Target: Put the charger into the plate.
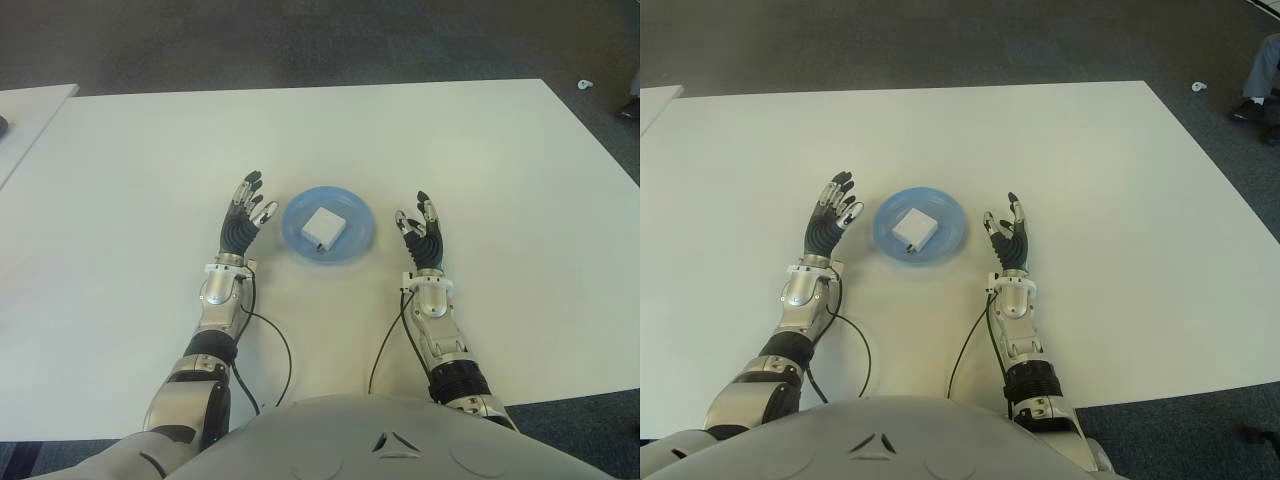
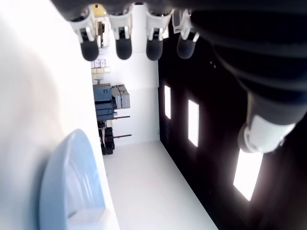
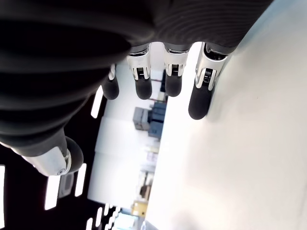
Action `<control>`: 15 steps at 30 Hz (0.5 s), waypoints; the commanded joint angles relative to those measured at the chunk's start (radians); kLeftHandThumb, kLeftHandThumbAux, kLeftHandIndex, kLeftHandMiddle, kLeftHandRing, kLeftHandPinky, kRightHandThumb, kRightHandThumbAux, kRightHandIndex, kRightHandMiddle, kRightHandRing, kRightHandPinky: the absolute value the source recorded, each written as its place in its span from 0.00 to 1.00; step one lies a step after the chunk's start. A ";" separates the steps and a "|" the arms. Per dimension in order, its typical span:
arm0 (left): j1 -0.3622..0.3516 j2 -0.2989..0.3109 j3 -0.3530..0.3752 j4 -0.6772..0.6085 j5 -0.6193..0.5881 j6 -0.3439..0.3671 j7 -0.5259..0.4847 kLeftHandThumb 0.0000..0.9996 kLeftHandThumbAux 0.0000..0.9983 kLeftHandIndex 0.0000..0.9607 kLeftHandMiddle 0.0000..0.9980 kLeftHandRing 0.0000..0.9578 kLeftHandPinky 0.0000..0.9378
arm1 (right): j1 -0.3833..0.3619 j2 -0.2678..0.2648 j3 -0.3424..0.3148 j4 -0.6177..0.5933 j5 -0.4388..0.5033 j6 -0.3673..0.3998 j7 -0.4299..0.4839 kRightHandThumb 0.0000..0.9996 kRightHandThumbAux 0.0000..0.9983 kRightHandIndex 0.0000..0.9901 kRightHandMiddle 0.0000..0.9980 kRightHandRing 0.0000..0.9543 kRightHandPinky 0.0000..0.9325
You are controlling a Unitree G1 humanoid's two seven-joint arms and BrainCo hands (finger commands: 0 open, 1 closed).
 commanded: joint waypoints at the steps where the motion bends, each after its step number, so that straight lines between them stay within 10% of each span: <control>1: 0.085 -0.031 -0.021 0.090 0.033 -0.013 0.018 0.00 0.56 0.00 0.00 0.00 0.01 | 0.013 -0.009 0.001 0.087 0.015 0.079 0.034 0.04 0.52 0.00 0.00 0.00 0.00; 15: 0.084 -0.044 -0.020 0.097 0.018 -0.007 0.003 0.00 0.56 0.00 0.00 0.00 0.00 | -0.114 -0.052 -0.006 0.251 0.026 0.035 0.043 0.02 0.56 0.00 0.00 0.00 0.00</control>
